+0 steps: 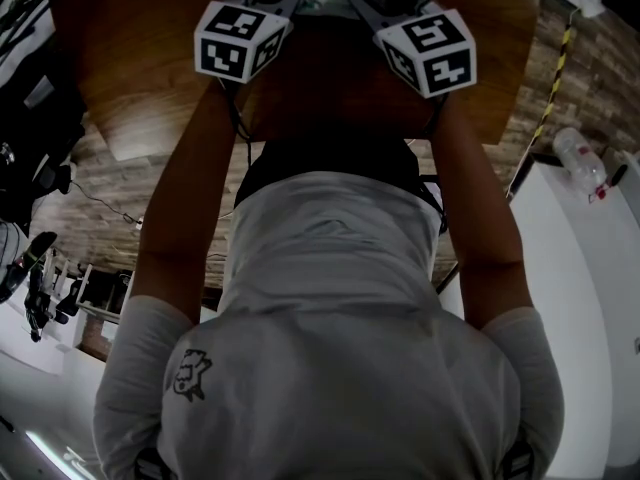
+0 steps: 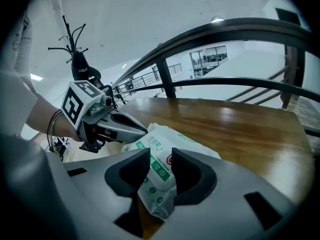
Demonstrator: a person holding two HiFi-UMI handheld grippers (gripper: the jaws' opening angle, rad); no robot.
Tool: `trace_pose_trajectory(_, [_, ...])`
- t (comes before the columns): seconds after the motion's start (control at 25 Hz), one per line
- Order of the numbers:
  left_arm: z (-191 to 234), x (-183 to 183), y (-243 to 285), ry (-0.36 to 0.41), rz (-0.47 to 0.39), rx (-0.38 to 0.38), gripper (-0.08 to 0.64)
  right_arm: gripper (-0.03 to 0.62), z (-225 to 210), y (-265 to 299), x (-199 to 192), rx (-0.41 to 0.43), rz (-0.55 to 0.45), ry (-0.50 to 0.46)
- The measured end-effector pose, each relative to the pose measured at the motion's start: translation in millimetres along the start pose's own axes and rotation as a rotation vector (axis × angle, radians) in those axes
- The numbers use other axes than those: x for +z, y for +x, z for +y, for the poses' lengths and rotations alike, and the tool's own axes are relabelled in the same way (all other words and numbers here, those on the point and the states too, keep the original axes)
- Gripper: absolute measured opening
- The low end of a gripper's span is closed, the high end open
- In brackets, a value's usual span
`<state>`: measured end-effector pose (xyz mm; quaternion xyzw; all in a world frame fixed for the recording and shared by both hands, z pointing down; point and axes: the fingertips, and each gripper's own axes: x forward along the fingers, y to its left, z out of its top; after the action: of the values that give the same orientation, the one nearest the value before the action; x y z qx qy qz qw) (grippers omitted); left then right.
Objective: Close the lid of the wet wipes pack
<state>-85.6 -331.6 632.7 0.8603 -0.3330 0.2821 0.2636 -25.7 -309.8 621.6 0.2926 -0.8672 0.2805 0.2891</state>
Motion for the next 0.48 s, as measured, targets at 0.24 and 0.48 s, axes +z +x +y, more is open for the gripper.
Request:
trace_pose_trajectory(0.24, [0.5,-1.0,0.6,0.020,0.006,-0.001,0.014,0.145,0.8,3.2,-2.4,-0.051,0.007,-0.076])
trace_pose_trajectory(0.48, [-0.2,-2.8,1.2,0.026,0.004,-0.001,0.014,0.146,3.3,3.4,-4.5,-0.084,0.011,-0.111])
